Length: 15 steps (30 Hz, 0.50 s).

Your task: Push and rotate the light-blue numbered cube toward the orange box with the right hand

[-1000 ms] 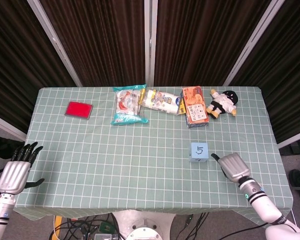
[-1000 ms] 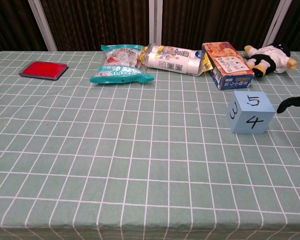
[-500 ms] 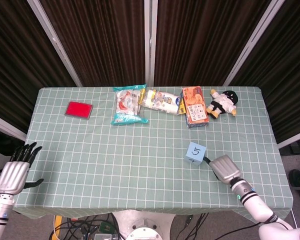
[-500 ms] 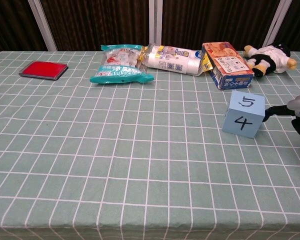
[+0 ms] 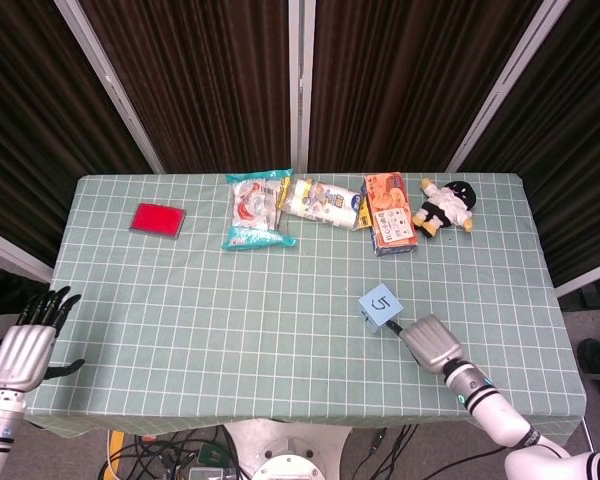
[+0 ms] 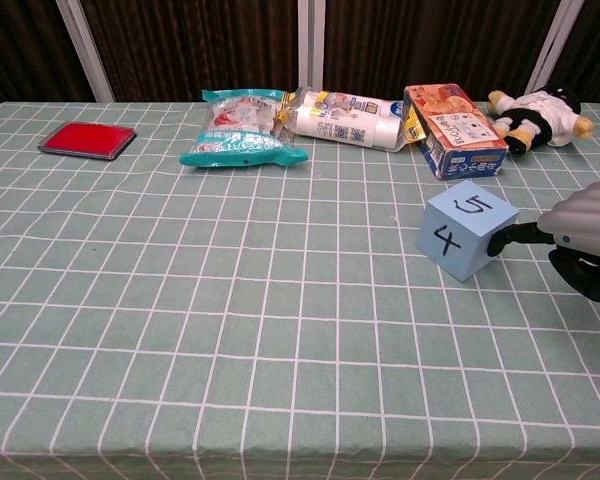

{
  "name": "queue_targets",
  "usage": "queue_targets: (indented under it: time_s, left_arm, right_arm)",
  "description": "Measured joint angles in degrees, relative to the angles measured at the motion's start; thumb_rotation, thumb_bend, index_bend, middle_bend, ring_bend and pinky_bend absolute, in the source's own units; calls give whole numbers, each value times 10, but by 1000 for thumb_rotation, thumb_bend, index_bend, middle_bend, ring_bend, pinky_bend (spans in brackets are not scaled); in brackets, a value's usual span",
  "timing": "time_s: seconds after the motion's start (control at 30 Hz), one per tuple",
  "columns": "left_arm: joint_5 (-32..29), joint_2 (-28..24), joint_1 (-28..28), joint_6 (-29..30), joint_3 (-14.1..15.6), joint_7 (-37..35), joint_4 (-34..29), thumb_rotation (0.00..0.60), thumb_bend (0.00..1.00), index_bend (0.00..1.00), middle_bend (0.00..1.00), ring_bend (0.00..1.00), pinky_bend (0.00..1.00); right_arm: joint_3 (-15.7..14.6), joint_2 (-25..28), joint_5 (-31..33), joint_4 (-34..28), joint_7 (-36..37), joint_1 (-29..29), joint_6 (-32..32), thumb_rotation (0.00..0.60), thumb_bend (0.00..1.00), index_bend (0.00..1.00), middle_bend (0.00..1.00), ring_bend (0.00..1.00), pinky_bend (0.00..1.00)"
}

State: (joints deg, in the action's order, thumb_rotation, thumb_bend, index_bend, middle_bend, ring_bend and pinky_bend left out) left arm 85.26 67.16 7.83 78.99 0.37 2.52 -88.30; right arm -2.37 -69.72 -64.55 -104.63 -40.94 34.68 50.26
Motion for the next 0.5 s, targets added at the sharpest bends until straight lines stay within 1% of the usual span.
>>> queue_targets:
  time_s: [0.27, 0.5]
  left_arm:
    - [1, 0, -2, 2, 1, -14, 10, 596, 70, 85, 0, 0, 66]
    - [2, 0, -4, 1, 3, -24, 18, 592, 70, 84, 0, 0, 66]
  right_arm:
    - [0, -14, 26, -22, -41, 24, 5, 600, 1000, 167, 908, 800, 693]
    - [7, -26, 64, -36, -75, 58, 4, 600, 1000, 167, 908, 800, 693]
